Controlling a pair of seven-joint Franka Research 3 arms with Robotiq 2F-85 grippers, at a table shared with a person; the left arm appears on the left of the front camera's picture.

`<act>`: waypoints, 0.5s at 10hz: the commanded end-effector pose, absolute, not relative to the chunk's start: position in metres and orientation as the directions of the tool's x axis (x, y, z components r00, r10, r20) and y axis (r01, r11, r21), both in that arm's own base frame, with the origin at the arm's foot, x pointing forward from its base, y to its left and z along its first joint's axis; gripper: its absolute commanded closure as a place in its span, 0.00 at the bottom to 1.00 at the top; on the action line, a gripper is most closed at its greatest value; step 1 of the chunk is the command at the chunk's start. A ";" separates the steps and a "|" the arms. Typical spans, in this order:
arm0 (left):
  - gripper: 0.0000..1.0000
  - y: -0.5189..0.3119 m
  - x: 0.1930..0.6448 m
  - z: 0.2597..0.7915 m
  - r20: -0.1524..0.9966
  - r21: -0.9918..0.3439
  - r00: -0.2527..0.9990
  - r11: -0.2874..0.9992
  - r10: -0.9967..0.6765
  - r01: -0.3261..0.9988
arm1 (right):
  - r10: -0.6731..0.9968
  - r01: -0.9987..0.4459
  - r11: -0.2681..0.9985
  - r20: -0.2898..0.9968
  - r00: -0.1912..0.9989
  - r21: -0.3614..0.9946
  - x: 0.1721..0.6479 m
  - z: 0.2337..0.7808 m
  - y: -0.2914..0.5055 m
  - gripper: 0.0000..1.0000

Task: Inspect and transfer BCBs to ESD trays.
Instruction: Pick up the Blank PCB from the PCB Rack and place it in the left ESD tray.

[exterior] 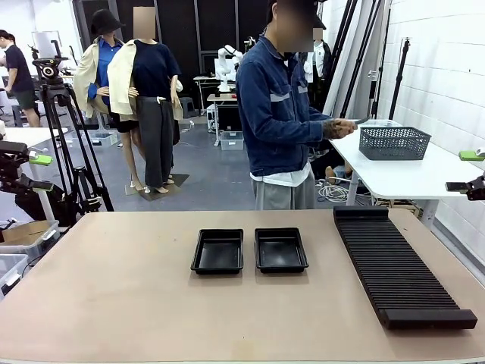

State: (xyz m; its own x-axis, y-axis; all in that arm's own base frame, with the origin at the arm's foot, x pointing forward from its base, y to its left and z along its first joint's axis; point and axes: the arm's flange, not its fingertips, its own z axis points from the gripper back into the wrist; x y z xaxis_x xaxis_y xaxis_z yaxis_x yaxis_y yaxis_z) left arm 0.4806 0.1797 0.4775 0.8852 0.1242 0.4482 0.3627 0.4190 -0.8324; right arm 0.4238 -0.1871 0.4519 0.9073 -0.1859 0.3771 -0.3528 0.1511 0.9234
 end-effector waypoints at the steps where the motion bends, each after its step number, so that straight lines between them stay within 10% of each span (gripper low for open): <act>1: 0.00 0.180 0.481 0.479 0.440 -0.836 0.888 0.421 0.132 0.352 | -0.175 -0.349 0.157 0.374 0.911 0.924 0.422 0.451 -0.187 0.00; 5: 0.00 0.180 0.481 0.479 0.440 -0.836 0.888 0.421 0.132 0.352 | -0.175 -0.349 0.157 0.374 0.911 0.924 0.422 0.451 -0.187 0.00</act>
State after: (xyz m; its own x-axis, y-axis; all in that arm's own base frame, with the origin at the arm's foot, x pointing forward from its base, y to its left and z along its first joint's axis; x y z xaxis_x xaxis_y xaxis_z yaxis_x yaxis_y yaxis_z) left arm 0.4806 0.1797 0.4775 0.8852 0.1242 0.4482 0.3627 0.4190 -0.8324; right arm 0.4238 -0.1871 0.4519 0.9073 -0.1859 0.3771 -0.3528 0.1512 0.9234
